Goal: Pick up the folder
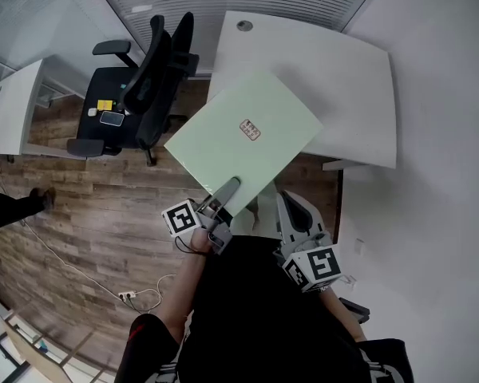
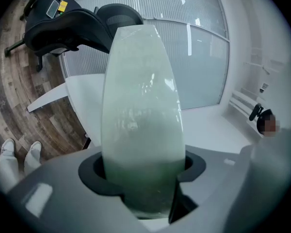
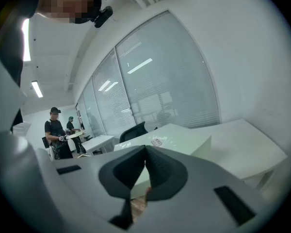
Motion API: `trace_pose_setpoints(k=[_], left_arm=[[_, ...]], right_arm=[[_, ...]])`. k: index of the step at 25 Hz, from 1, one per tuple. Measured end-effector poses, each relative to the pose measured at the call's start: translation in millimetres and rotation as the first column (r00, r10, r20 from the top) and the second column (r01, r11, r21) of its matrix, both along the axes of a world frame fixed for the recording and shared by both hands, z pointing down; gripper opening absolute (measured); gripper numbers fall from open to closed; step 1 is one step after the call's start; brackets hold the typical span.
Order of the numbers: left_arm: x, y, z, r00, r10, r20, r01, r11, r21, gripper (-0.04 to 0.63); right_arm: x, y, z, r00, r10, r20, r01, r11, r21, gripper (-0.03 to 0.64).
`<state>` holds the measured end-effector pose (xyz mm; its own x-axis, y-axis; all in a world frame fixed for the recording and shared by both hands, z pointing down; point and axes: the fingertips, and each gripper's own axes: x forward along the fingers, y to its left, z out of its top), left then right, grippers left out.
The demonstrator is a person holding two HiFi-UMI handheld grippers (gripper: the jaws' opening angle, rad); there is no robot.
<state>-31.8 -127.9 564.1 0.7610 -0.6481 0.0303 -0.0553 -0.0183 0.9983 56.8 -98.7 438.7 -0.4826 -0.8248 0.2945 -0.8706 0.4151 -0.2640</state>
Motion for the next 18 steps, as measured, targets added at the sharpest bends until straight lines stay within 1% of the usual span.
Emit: trace_pose_setpoints(k=[3,8,13,18], left_arm=[[-4.3,1.3,-18.3,1.000,-0.002,0.014,0.001,0.999,0.033,0.276],[-6.6,0.9,-60.2,1.000,-0.008,-0.004,0.009,0.994,0.105,0.276],[-5.2,2.3,-98.3,0.998,-0.038,-0.049,0.045,0.985,0.169,0.276],[-11.0,4.9,-128.9,0.997,-0.062,-0.041,0.070,0.971,0.227,0.276]], right_arm=[[1.4,2.5,-8.2,1.000,0.011,0.011,-0.012,0.999,0.033,-0.002],[3.1,7.6,-17.4,0.998,0.040,0.041,-0.042,0.997,0.068,-0.002],[8.7,16.1,-21.7,0.997,0.046,0.059,-0.051,0.994,0.094,-0.002],[15.0,22.8,-30.6,0.995,0.076,0.067,-0.083,0.991,0.109,-0.002]])
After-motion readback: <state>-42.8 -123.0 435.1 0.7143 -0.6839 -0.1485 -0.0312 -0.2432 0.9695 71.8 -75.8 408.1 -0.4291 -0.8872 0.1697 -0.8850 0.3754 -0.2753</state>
